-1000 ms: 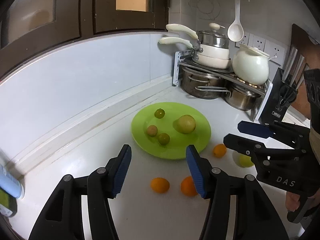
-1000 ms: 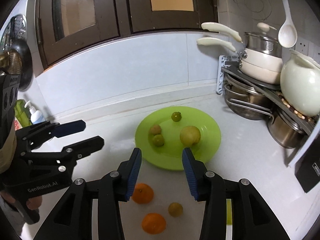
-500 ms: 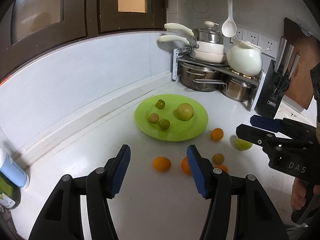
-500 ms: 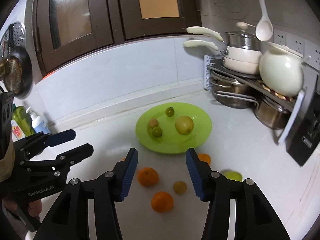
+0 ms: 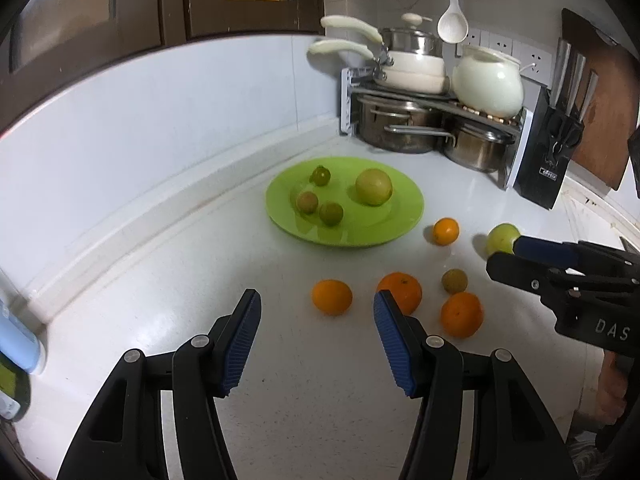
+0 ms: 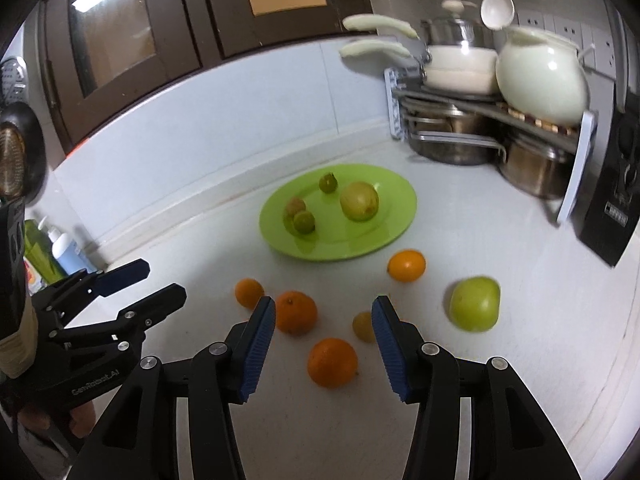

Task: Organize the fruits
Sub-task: 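Withdraw both open grippers from the plate toward the oranges, then grasp an orange with the left gripper while the right gripper grasps another orange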

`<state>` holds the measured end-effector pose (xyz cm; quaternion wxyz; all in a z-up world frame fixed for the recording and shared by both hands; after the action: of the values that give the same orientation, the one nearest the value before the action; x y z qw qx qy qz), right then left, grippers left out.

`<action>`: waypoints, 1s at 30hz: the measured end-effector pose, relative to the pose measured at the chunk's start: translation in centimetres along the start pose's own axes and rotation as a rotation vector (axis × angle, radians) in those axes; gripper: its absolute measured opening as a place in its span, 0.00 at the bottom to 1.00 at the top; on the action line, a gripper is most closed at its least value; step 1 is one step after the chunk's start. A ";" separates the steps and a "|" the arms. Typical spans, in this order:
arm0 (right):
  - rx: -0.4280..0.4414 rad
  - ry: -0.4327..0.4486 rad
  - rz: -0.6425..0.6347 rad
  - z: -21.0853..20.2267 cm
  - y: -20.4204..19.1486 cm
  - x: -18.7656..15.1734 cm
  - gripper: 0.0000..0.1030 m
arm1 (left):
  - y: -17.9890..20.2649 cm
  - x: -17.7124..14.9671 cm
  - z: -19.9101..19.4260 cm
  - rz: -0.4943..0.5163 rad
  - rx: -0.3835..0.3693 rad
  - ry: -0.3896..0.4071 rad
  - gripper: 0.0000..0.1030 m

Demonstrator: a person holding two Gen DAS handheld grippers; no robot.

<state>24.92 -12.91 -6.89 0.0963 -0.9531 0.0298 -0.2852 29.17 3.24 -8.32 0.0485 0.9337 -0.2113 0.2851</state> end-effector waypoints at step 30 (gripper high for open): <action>-0.011 -0.207 0.102 6.8 1.1 -2.9 0.49 | 0.3 1.3 8.6 0.040 -0.093 -0.103 0.50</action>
<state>26.22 -12.51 -14.23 0.1077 -0.9753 0.0697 -0.1800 34.39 0.69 -14.78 0.0749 0.9395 -0.2450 0.2273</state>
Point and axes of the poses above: each gripper's, at about its wrist camera, not at the fingertips, and z roughly the way its jaws point, y to its right, x to its top, the point moved 5 cm from there along z, roughly the way its jaws point, and after that the axes turned 15 degrees about -y, right-handed, at the moved point
